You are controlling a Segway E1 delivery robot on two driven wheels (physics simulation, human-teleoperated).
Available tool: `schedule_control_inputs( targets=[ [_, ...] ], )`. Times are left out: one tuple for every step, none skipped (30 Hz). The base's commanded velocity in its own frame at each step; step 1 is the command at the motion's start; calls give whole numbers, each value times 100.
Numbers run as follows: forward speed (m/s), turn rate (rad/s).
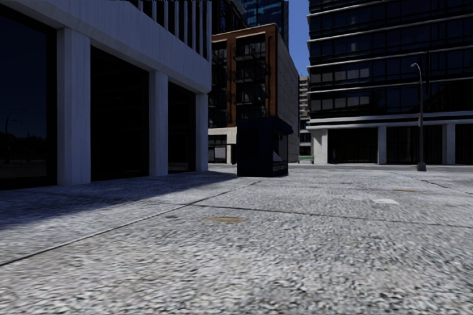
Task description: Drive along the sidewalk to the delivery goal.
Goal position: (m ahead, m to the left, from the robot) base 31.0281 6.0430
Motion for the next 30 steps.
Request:
schedule_control_inputs(
  targets=[
    [200, 45],
    [200, 45],
    [200, 45],
    [200, 45],
    [200, 45],
    [200, 45],
    [200, 45],
    [200, 44],
    [200, 0],
    [200, 0],
    [200, 0],
    [200, 0],
    [200, 0],
    [200, 0],
    [200, 0],
    [200, 0],
    [200, 0],
    [200, 0],
    [200, 0],
    [200, 0],
    [200, 0],
    [200, 0],
    [200, 0],
    [200, 0],
    [200, 0],
    [200, 0],
    [200, 0],
    [200, 0],
    [200, 0],
    [200, 0]
  ],
)
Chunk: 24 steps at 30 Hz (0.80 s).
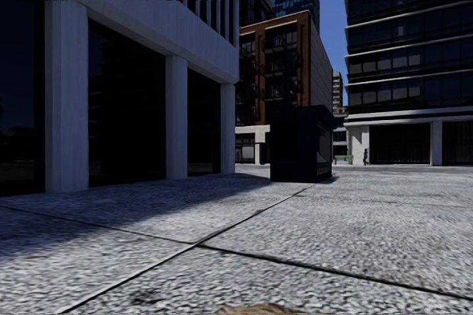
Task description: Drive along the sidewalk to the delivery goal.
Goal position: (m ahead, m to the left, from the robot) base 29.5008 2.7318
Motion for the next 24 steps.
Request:
schedule_control_inputs(
  targets=[
    [200, 0],
    [200, 0],
    [200, 0],
    [200, 0],
    [200, 0],
    [200, 0],
    [200, 0],
    [200, 0],
    [200, 0],
    [200, 0],
    [200, 0],
    [200, 0],
    [200, 0],
    [200, 0],
    [200, 0],
    [200, 0],
    [200, 0],
    [200, 0],
    [200, 0],
    [200, 0],
    [200, 0],
    [200, 0],
    [200, 0],
    [200, 0]
  ],
)
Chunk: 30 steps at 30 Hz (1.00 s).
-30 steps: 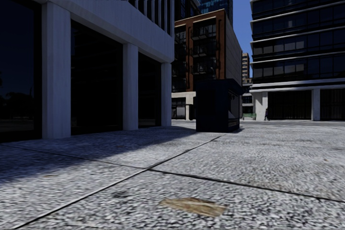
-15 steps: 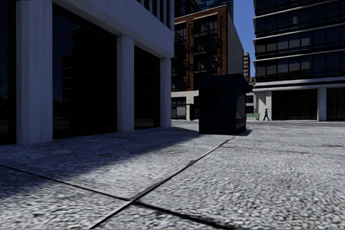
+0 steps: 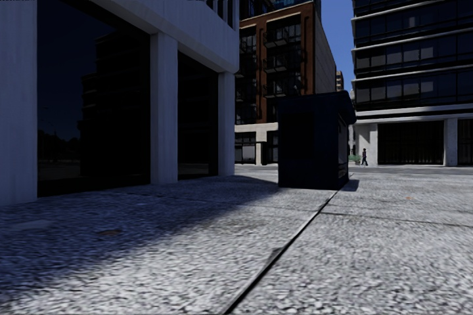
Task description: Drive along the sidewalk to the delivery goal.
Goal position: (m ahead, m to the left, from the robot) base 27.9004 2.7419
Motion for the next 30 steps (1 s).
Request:
schedule_control_inputs(
  targets=[
    [200, 0],
    [200, 0],
    [200, 0],
    [200, 0],
    [200, 0],
    [200, 0],
    [200, 0],
    [200, 0],
    [200, 0],
    [200, 0],
    [200, 0],
    [200, 0],
    [200, 0],
    [200, 0],
    [200, 0],
    [200, 0],
    [200, 0],
    [200, 0],
    [200, 0],
    [200, 0],
    [200, 0],
    [200, 0],
    [200, 0],
    [200, 0],
    [200, 0],
    [200, 0],
    [200, 0],
    [200, 0],
    [200, 0],
    [200, 0]
  ],
)
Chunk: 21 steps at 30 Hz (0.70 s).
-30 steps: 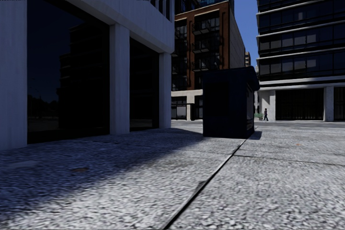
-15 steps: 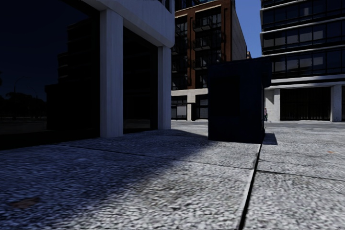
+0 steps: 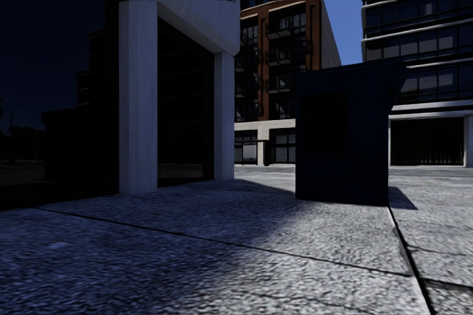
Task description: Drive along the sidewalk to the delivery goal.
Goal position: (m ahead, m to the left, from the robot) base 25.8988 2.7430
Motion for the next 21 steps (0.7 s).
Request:
schedule_control_inputs(
  targets=[
    [200, 0],
    [200, 0],
    [200, 0],
    [200, 0],
    [200, 0],
    [200, 0],
    [200, 0],
    [200, 0],
    [200, 0],
    [200, 0],
    [200, 0],
    [200, 0],
    [200, 0],
    [200, 0],
    [200, 0],
    [200, 0],
    [200, 0],
    [200, 0],
    [200, 0],
    [200, 0],
    [200, 0]
  ],
)
